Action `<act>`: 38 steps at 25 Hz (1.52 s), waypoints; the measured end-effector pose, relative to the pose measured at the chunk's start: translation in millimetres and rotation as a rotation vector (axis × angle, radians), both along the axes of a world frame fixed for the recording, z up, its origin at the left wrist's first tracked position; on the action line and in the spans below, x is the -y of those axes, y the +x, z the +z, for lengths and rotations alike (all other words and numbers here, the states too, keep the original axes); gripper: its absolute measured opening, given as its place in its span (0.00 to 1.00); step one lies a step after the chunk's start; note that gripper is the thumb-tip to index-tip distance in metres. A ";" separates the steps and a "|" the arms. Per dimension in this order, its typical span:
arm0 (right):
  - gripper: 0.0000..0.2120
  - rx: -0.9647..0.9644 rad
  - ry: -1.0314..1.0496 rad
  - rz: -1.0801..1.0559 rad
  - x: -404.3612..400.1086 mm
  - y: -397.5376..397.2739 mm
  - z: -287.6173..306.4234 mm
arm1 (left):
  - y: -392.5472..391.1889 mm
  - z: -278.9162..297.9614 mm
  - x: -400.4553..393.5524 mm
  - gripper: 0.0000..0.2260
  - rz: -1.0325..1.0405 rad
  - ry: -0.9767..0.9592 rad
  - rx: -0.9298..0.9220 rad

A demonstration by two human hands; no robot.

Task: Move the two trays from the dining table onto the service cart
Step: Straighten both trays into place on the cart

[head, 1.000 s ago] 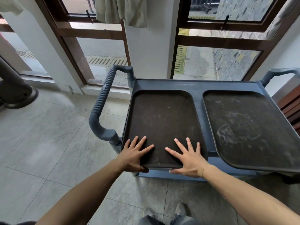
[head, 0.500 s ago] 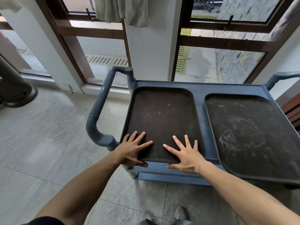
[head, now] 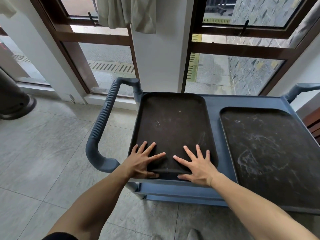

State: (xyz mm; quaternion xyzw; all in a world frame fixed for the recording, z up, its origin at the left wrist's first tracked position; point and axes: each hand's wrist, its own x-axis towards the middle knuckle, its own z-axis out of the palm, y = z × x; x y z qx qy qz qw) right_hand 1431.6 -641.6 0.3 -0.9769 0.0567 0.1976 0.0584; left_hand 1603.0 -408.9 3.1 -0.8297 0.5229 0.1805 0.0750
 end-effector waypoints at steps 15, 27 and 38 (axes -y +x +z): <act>0.35 -0.029 0.016 -0.071 2.7 10.2 -15.3 | 13.4 -22.0 5.0 0.38 0.020 -0.019 0.015; 0.51 -0.092 -0.021 -0.088 -23.5 -19.3 -8.2 | -8.7 -22.6 -16.2 0.46 -0.034 0.044 0.036; 0.36 -0.007 -0.083 -0.155 -45.8 -35.6 -5.8 | -34.8 -16.5 -27.3 0.33 0.024 0.016 0.029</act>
